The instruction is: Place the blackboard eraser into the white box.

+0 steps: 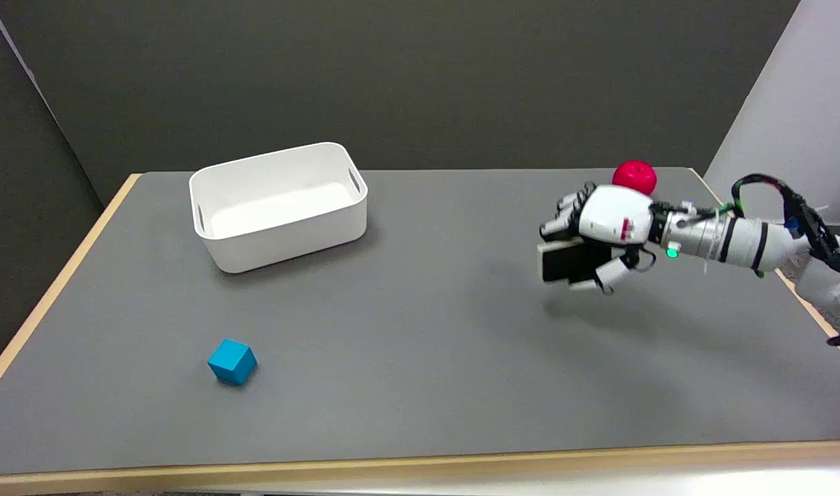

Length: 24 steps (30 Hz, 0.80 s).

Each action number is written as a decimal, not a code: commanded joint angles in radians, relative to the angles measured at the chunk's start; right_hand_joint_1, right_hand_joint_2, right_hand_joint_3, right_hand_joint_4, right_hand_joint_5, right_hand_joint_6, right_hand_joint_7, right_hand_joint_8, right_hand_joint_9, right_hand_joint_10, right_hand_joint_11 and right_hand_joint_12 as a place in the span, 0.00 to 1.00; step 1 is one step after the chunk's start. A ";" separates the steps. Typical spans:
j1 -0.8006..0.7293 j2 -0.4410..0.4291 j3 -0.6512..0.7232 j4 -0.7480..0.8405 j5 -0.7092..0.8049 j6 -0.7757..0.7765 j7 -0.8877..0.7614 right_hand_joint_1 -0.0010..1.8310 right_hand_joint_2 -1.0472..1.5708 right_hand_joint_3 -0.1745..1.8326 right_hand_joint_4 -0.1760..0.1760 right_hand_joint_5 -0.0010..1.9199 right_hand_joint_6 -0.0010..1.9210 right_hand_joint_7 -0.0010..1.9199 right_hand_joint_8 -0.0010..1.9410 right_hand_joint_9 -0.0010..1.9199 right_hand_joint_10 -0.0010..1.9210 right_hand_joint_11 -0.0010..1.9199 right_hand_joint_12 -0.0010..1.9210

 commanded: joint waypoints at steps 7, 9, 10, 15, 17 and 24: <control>0.107 -0.119 0.209 0.543 -0.068 -0.552 0.008 0.52 0.79 0.36 0.62 0.37 0.79 0.49 0.87 0.45 0.77 0.32 0.87; 0.158 -0.162 0.132 0.530 -0.076 -0.612 0.008 0.52 0.79 0.36 0.65 0.37 0.79 0.49 0.87 0.45 0.77 0.32 0.87; 0.181 -0.190 0.091 0.518 -0.081 -0.639 0.008 0.52 0.78 0.36 0.66 0.37 0.79 0.49 0.87 0.45 0.77 0.32 0.87; 0.262 -0.354 -0.013 0.408 -0.085 -0.698 0.000 0.51 0.79 0.36 0.69 0.37 0.79 0.50 0.87 0.45 0.77 0.32 0.87; 0.280 -0.439 -0.018 0.344 -0.085 -0.709 0.000 0.51 0.79 0.36 0.70 0.37 0.79 0.50 0.87 0.45 0.77 0.32 0.87; 0.362 -0.709 -0.076 0.092 -0.121 -0.749 -0.037 0.51 0.78 0.36 0.73 0.38 0.79 0.50 0.87 0.45 0.77 0.33 0.87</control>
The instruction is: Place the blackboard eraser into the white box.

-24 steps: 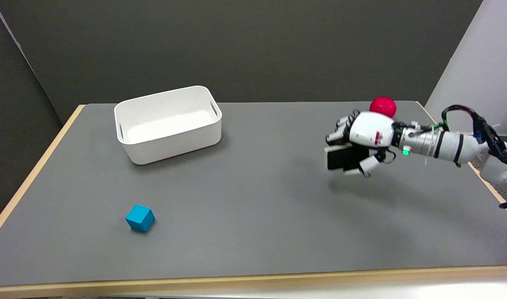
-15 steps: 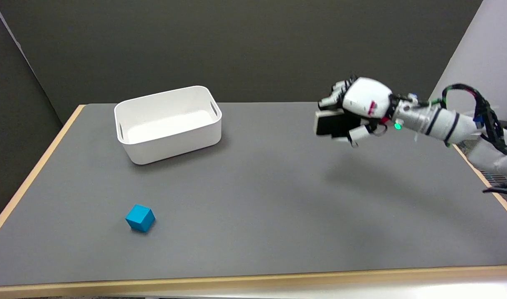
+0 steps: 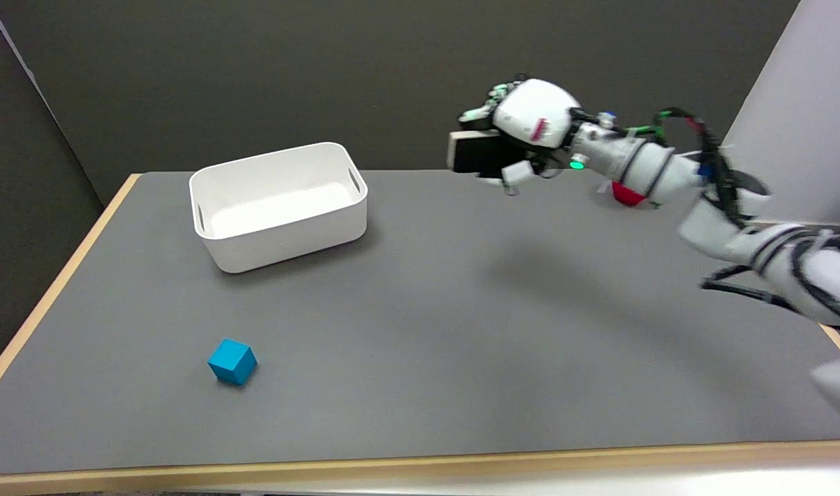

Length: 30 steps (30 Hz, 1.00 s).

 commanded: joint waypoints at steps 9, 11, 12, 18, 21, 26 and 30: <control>0.279 -0.681 -0.212 -0.355 -0.064 -0.369 -0.140 0.50 0.78 0.36 0.80 0.38 0.79 0.50 0.86 0.45 0.77 0.33 0.87; 0.294 -0.704 -0.208 -0.353 -0.064 -0.391 -0.161 0.50 0.78 0.36 0.82 0.37 0.79 0.50 0.86 0.45 0.77 0.33 0.87; 0.300 -0.712 -0.207 -0.352 -0.064 -0.399 -0.167 0.50 0.78 0.36 0.82 0.38 0.79 0.50 0.86 0.45 0.77 0.33 0.87; 0.369 -0.757 -0.209 -0.363 -0.064 -0.411 -0.182 0.50 0.78 0.36 0.85 0.37 0.79 0.50 0.86 0.45 0.77 0.33 0.86; 0.396 -0.775 -0.207 -0.381 -0.064 -0.427 -0.226 0.49 0.80 0.35 0.75 0.35 0.82 0.49 0.84 0.46 0.74 0.35 0.85; 0.440 -0.804 -0.192 -0.483 -0.064 -0.447 -0.273 0.49 0.80 0.35 0.74 0.35 0.82 0.49 0.84 0.46 0.73 0.35 0.84; 0.463 -0.817 -0.156 -0.565 -0.064 -0.448 -0.283 0.49 0.80 0.35 0.75 0.35 0.82 0.49 0.84 0.46 0.73 0.35 0.83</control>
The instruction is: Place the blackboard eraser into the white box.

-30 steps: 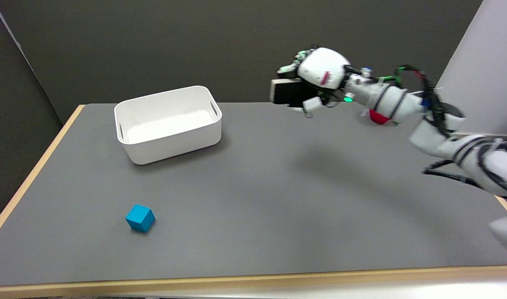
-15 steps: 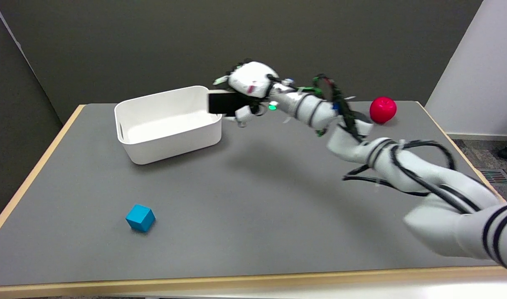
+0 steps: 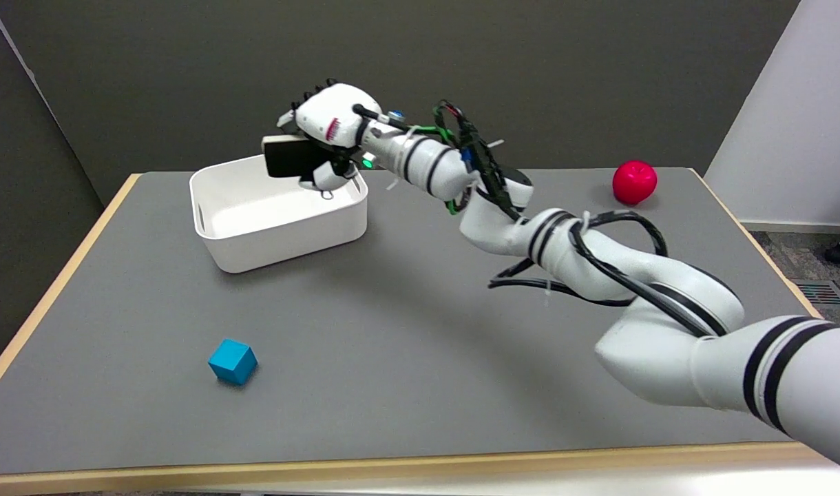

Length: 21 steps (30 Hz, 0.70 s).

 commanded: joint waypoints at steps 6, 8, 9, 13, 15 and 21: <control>0.160 -0.171 0.097 -0.317 -0.006 -0.091 -0.193 0.49 0.81 0.34 0.70 0.35 0.82 0.49 0.85 0.46 0.72 0.35 0.81; 0.166 -0.174 0.128 -0.348 -0.006 -0.099 -0.221 0.50 0.80 0.34 0.79 0.36 0.80 0.49 0.85 0.45 0.74 0.33 0.83; 0.168 -0.174 0.147 -0.359 -0.006 -0.101 -0.235 0.50 0.80 0.34 0.80 0.36 0.80 0.49 0.85 0.45 0.75 0.33 0.83; 0.172 -0.170 0.222 -0.379 -0.006 -0.119 -0.278 0.50 0.80 0.33 0.72 0.36 0.80 0.48 0.86 0.44 0.75 0.32 0.82; 0.174 -0.168 0.230 -0.385 -0.006 -0.127 -0.282 0.50 0.80 0.33 0.68 0.36 0.80 0.47 0.87 0.44 0.75 0.32 0.82; 0.171 -0.170 0.230 -0.403 -0.006 -0.130 -0.282 0.50 0.81 0.32 0.62 0.35 0.81 0.46 0.88 0.44 0.76 0.32 0.81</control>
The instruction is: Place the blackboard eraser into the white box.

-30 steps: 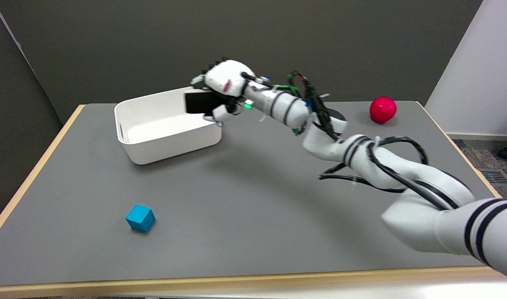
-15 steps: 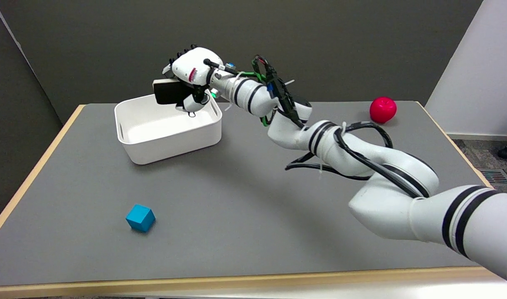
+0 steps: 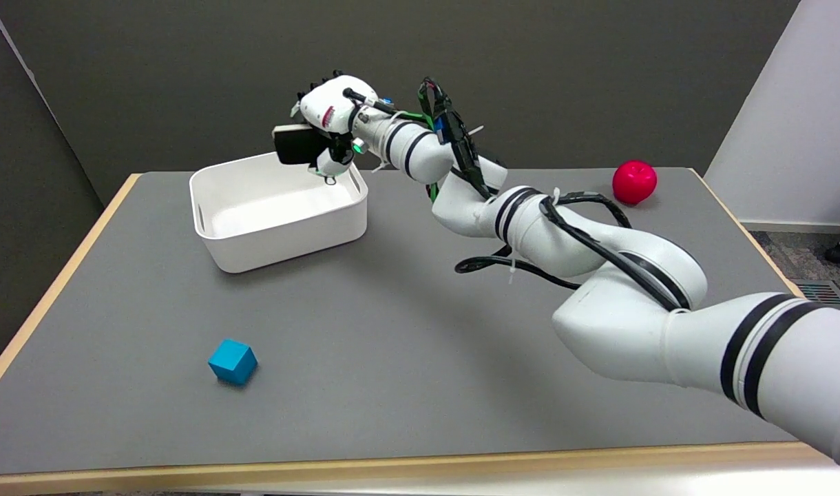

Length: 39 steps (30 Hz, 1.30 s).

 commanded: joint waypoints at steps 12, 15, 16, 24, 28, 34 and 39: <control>0.027 -0.036 0.041 -0.116 0.154 -0.034 -0.083 0.35 0.67 0.54 0.75 0.06 0.27 0.19 0.28 0.18 0.43 0.08 0.63; 0.032 -0.043 0.018 -0.123 0.148 -0.032 -0.083 0.24 0.62 0.58 0.71 0.00 0.06 0.03 0.11 0.03 0.29 0.03 0.51; 0.034 -0.044 0.015 -0.121 0.148 -0.032 -0.083 0.24 0.62 0.58 0.70 0.00 0.05 0.02 0.08 0.02 0.27 0.02 0.50; 0.028 -0.037 0.015 -0.111 0.154 -0.037 -0.083 0.21 0.61 0.55 0.74 0.00 0.03 0.00 0.08 0.01 0.23 0.00 0.53; 0.019 -0.035 0.017 -0.108 0.154 -0.032 -0.083 0.22 0.61 0.55 0.76 0.00 0.04 0.00 0.08 0.01 0.23 0.00 0.52; -0.068 0.029 0.062 0.049 0.275 -0.012 -0.049 0.24 0.61 0.57 0.75 0.00 0.01 0.02 0.03 0.00 0.21 0.01 0.45; -0.258 0.210 0.074 0.406 0.601 -0.015 -0.043 0.17 0.63 0.58 0.72 0.00 0.07 0.01 0.06 0.01 0.22 0.00 0.45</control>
